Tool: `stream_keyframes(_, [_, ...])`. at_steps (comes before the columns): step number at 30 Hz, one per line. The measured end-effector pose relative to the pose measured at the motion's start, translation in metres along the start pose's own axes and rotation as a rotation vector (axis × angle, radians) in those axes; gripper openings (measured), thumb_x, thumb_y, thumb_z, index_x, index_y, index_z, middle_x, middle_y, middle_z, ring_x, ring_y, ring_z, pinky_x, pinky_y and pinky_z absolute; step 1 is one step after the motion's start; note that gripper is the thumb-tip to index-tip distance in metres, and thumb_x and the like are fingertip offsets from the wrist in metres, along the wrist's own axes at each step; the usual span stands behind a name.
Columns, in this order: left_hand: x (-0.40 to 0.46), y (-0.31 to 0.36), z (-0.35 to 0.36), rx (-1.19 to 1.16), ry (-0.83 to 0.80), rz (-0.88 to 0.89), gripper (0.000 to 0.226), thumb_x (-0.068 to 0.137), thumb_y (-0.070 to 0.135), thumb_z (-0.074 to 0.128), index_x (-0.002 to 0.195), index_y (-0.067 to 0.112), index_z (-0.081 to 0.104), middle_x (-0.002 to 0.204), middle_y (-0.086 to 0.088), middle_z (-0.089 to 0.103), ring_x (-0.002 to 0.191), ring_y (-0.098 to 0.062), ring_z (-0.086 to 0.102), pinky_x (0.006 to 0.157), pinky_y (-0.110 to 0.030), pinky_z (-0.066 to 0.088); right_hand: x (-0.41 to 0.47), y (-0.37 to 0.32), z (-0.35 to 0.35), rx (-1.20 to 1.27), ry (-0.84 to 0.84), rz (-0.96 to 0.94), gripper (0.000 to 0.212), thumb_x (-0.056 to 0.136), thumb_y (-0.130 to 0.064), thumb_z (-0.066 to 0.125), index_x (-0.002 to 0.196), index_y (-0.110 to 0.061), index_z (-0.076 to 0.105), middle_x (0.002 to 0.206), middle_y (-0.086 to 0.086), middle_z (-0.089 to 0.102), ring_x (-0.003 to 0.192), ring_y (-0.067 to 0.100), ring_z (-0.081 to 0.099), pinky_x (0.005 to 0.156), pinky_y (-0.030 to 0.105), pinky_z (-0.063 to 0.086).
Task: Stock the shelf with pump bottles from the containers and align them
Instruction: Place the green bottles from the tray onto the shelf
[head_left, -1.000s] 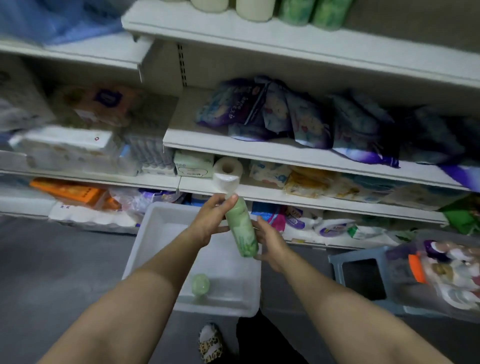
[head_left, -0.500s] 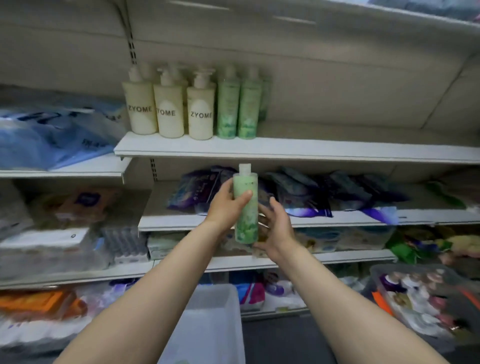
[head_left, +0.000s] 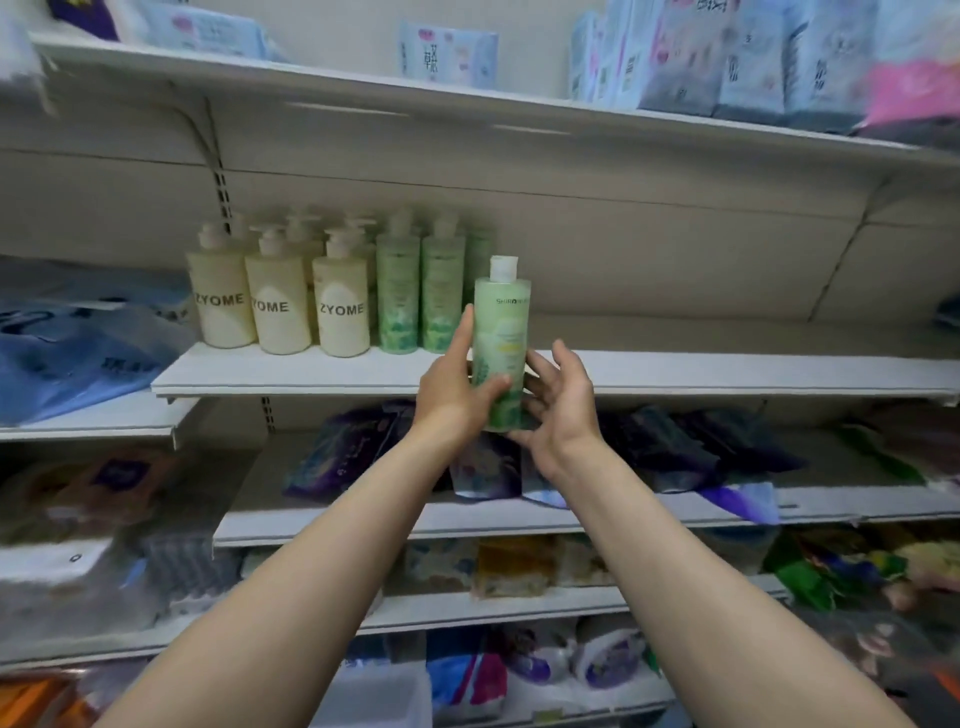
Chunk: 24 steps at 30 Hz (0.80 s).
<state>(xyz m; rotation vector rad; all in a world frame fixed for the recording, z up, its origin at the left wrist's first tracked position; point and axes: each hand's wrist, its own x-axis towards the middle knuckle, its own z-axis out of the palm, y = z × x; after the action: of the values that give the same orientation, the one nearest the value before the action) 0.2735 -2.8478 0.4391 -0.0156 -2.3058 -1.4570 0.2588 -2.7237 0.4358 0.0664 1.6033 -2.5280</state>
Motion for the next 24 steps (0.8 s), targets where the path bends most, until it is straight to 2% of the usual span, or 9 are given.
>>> stream_keyframes(3, [0.022, 0.004, 0.015, -0.033, 0.051, 0.059, 0.092, 0.086, 0.017, 0.073, 0.153, 0.046, 0.018, 0.134, 0.009, 0.061, 0.117, -0.011, 0.059, 0.101, -0.033, 0.048, 0.027, -0.017, -0.007, -0.063, -0.035, -0.041, 0.047, 0.097, -0.059, 0.040, 0.116, -0.032, 0.074, 0.104, -0.009, 0.077, 0.100, 0.012, 0.068, 0.074, 0.036, 0.057])
stream_keyframes(7, [0.055, 0.000, 0.036, 0.028, 0.089, 0.077, 0.093, 0.085, 0.014, 0.073, 0.155, 0.042, 0.018, 0.139, 0.006, 0.058, 0.122, -0.014, 0.057, 0.103, -0.036, 0.047, 0.068, -0.029, -0.016, -0.171, -0.062, -0.085, 0.045, 0.100, -0.054, 0.037, 0.112, -0.030, 0.072, 0.100, -0.012, 0.077, 0.087, 0.003, 0.070, 0.072, 0.028, 0.049])
stream_keyframes(11, [0.081, -0.014, 0.057, 0.044, 0.109, 0.049, 0.089, 0.087, 0.014, 0.072, 0.154, 0.042, 0.021, 0.137, 0.004, 0.059, 0.123, -0.015, 0.057, 0.103, -0.037, 0.047, 0.105, -0.032, -0.030, -0.203, -0.113, -0.065, 0.040, 0.101, -0.051, 0.040, 0.117, -0.029, 0.069, 0.105, -0.006, 0.077, 0.090, 0.007, 0.073, 0.075, 0.025, 0.053])
stream_keyframes(15, [0.110, -0.026, 0.075, -0.003, 0.151, 0.006, 0.072, 0.090, 0.016, 0.069, 0.152, 0.032, 0.033, 0.136, 0.004, 0.060, 0.121, -0.013, 0.057, 0.104, -0.033, 0.046, 0.145, -0.037, -0.037, -0.235, -0.178, -0.071, 0.035, 0.102, -0.050, 0.042, 0.110, -0.028, 0.069, 0.101, -0.006, 0.077, 0.089, 0.005, 0.073, 0.077, 0.024, 0.056])
stream_keyframes(18, [0.133, -0.030, 0.087, 0.025, 0.204, -0.054, 0.047, 0.091, 0.019, 0.068, 0.135, 0.019, 0.051, 0.120, -0.001, 0.066, 0.111, -0.020, 0.062, 0.089, -0.025, 0.047, 0.174, -0.042, -0.036, -0.249, -0.175, -0.059, 0.034, 0.103, -0.048, 0.043, 0.096, -0.026, 0.067, 0.083, -0.008, 0.078, 0.079, 0.004, 0.074, 0.069, 0.023, 0.056])
stream_keyframes(20, [0.148, -0.031, 0.093, 0.095, 0.262, -0.110, 0.043, 0.091, 0.017, 0.066, 0.133, 0.013, 0.054, 0.119, -0.010, 0.066, 0.110, -0.027, 0.061, 0.086, -0.025, 0.045, 0.191, -0.042, -0.033, -0.286, -0.159, -0.054, 0.039, 0.103, -0.044, 0.040, 0.100, -0.020, 0.071, 0.094, 0.002, 0.078, 0.085, 0.013, 0.075, 0.070, 0.027, 0.060])
stream_keyframes(23, [0.172, -0.037, 0.100, 0.178, 0.305, -0.179, 0.061, 0.089, 0.005, 0.057, 0.148, 0.019, 0.042, 0.124, -0.012, 0.062, 0.114, -0.030, 0.059, 0.097, -0.034, 0.047, 0.215, -0.037, -0.024, -0.334, -0.118, -0.036, 0.046, 0.102, -0.039, 0.035, 0.118, -0.013, 0.069, 0.118, 0.011, 0.071, 0.108, 0.027, 0.067, 0.096, 0.046, 0.055])
stream_keyframes(24, [0.179, -0.038, 0.102, 0.160, 0.311, -0.197, 0.064, 0.090, 0.005, 0.057, 0.149, 0.022, 0.040, 0.128, -0.010, 0.059, 0.119, -0.029, 0.056, 0.101, -0.036, 0.046, 0.222, -0.036, -0.021, -0.335, -0.125, -0.036, 0.045, 0.101, -0.041, 0.037, 0.119, -0.016, 0.070, 0.119, 0.009, 0.071, 0.110, 0.026, 0.066, 0.096, 0.046, 0.054])
